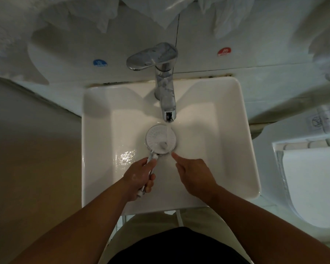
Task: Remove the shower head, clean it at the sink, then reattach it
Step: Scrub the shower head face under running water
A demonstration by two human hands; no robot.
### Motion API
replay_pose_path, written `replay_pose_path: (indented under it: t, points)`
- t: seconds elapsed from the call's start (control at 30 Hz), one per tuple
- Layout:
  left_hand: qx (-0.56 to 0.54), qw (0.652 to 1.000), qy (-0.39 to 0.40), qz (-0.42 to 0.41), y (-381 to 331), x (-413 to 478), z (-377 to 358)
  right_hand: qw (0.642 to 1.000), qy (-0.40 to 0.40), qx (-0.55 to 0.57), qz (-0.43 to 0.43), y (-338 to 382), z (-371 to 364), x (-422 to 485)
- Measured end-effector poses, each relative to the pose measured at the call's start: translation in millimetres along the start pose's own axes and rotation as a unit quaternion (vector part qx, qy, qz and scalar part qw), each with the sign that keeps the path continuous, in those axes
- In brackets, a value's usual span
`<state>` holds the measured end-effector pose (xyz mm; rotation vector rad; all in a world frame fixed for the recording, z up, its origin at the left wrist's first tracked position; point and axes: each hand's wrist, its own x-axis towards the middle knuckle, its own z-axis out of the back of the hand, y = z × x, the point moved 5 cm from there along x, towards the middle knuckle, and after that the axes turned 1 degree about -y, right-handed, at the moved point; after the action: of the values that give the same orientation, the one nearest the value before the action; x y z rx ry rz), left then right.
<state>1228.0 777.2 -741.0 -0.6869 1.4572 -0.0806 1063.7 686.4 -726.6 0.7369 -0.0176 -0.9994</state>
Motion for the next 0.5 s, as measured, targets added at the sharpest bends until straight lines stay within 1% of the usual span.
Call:
replay_pose_path:
  t: [0.07, 0.17, 0.2, 0.23, 0.33, 0.37, 0.4, 0.5]
  points:
    - [0.006, 1.0, 0.0, -0.002, 1, -1, 2, 1.0, 0.008, -0.001, -0.003, -9, 6, 3]
    - [0.004, 1.0, -0.001, -0.003, 2, -1, -1, 0.997, -0.062, -0.006, -0.037, -26, 20, 22]
    - [0.002, 1.0, -0.001, -0.002, 2, -2, -2, 0.997, -0.071, -0.006, -0.04, -25, 18, 26]
    - [0.002, 1.0, -0.001, -0.002, 2, -2, -2, 0.997, -0.064, 0.001, -0.036, -21, 13, 27]
    - [0.012, 1.0, -0.003, 0.003, 4, -2, 0, 1.0, 0.023, 0.002, 0.003, -2, -7, 12]
    - [0.017, 1.0, -0.003, 0.004, 6, -3, 0, 0.999, 0.038, -0.006, 0.014, 0, -8, 8]
    - [0.024, 1.0, -0.003, 0.004, 8, -4, 0, 0.999, 0.037, -0.012, 0.007, -5, -5, 9]
    - [0.03, 1.0, -0.002, 0.001, 13, -5, -2, 0.998, -0.039, -0.008, -0.056, -27, 13, 23]
